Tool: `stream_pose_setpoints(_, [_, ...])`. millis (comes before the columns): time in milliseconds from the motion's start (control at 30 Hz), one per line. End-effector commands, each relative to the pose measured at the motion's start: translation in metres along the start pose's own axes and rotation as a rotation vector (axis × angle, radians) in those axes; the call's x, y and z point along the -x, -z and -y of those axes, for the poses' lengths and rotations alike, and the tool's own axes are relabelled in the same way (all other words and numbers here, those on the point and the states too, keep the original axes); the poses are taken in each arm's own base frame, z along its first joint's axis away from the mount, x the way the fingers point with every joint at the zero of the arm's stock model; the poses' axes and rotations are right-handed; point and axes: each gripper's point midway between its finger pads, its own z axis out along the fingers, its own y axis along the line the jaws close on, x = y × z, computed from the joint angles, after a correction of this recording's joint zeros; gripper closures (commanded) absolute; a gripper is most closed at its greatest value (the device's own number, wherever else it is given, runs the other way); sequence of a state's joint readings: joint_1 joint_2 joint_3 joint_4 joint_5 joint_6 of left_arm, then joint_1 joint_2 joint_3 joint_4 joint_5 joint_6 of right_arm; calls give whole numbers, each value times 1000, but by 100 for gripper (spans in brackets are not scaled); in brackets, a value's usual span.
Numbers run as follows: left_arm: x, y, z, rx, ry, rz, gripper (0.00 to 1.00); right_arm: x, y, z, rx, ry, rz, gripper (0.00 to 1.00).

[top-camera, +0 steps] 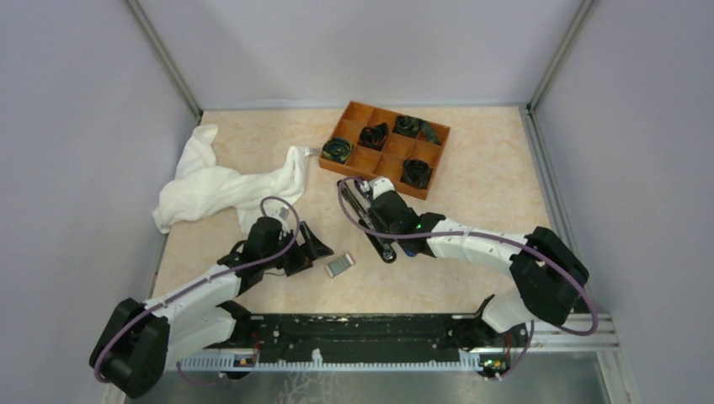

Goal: Load the staples into the stapler

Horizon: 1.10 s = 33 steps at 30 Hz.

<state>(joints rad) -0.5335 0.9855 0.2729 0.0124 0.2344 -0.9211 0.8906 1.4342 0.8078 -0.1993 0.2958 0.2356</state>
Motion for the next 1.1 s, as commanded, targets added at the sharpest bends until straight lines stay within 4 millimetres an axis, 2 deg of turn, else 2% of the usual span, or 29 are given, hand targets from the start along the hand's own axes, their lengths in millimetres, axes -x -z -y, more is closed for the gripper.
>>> stream_pose_setpoints(0, [-7, -1, 0, 2, -22, -47, 1, 35, 0, 13, -36, -40, 75, 66])
stream_pose_setpoints(267, [-8, -3, 2, -9, -26, -61, 1, 31, -11, 1, 21, -18, 41, 63])
stream_pose_setpoints(667, [-11, -4, 1, -13, -24, -72, 1, 7, -20, 5, -1, 2, -49, 61])
stream_pose_setpoints(1067, [-12, -5, 3, -21, -21, -78, 1, -11, -1, 5, 24, 7, -124, 60])
